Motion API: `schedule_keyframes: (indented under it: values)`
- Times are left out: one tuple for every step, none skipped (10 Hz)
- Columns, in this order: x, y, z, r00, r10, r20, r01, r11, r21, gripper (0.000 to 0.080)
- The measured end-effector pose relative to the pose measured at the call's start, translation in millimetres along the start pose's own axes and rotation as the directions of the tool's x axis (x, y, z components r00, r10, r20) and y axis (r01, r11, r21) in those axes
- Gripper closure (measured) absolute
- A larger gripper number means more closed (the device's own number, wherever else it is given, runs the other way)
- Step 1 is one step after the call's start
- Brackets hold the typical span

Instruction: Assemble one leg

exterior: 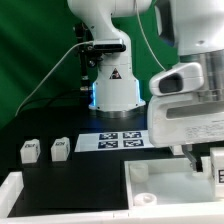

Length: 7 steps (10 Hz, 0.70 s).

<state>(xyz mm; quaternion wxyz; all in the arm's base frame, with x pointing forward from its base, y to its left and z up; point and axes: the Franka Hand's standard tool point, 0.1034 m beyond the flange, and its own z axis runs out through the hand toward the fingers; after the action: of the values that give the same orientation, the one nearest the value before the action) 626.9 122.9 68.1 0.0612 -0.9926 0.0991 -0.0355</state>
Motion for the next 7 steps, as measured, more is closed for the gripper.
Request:
schedule_keyframes:
  values:
    - [3.8,1.1,0.9,0.997,0.065,-0.03,-0.065,0.998,0.014,0.015]
    - [2.2,2.5,2.6,0.997,0.067,-0.03,-0.067,0.998,0.011,0.015]
    - [2.3,2.4,2.5,0.997,0.069,-0.03,-0.068,0.998,0.012,0.0276]
    - [1.9,1.4,2.7,0.982,0.186,-0.027,-0.185,0.983,0.02,0.0411]
    - [1.3,0.6,3.0,0.962,0.273,-0.022,-0.273,0.962,0.026,0.0411]
    - [0.8,3.9,4.0,0.949,0.315,-0.02,-0.315,0.949,0.022,0.0506]
    - [0.8,3.7,4.1,0.891,0.454,-0.015,-0.453,0.891,0.028,0.0506]
